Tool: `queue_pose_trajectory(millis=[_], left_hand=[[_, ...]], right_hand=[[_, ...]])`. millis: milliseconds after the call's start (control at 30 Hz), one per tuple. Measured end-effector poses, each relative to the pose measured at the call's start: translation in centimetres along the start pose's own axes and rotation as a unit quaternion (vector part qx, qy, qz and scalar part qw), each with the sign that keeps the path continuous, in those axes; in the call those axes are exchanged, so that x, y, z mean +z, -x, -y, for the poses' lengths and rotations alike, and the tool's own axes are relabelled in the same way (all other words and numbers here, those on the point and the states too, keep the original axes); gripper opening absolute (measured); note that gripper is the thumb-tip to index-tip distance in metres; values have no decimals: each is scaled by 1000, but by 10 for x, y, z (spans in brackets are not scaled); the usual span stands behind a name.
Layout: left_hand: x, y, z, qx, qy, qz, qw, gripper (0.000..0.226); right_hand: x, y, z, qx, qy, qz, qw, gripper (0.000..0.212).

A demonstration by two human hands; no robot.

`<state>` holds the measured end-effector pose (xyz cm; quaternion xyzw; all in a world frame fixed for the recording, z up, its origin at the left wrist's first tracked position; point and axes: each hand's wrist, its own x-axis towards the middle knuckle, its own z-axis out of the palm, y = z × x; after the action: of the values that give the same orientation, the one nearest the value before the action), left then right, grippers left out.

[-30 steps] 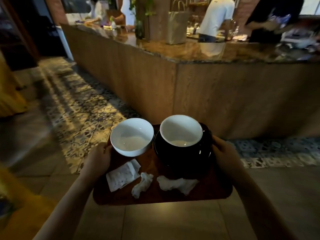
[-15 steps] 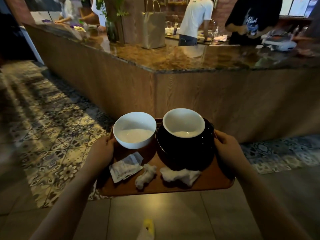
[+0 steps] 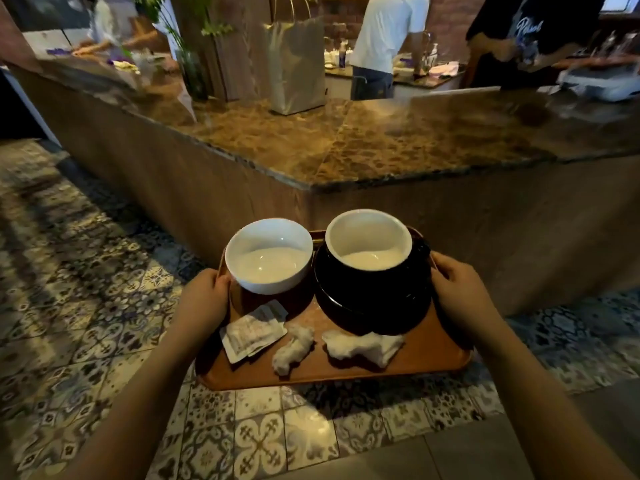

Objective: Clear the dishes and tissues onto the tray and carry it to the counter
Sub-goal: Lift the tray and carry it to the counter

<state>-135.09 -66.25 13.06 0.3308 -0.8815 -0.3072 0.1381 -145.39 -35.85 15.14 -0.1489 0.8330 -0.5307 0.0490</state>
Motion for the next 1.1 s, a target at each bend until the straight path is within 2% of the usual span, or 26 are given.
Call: queue_pose_trajectory(millis=[533, 700, 933, 1100], left_hand=[[74, -251, -113, -4, 5, -31, 1000, 35], [107, -320, -150, -13, 5, -46, 999, 31], [154, -415, -189, -20, -22, -21, 999, 30], [177, -459, -199, -1, -97, -16, 995, 32]], right_hand=[[-15, -310, -8, -48, 56, -16, 997, 25], [-27, -399, -16, -53, 65, -17, 996, 26], [-33, -501, -46, -21, 100, -13, 995, 24], [-35, -542, -62, -7, 150, -41, 988, 27]])
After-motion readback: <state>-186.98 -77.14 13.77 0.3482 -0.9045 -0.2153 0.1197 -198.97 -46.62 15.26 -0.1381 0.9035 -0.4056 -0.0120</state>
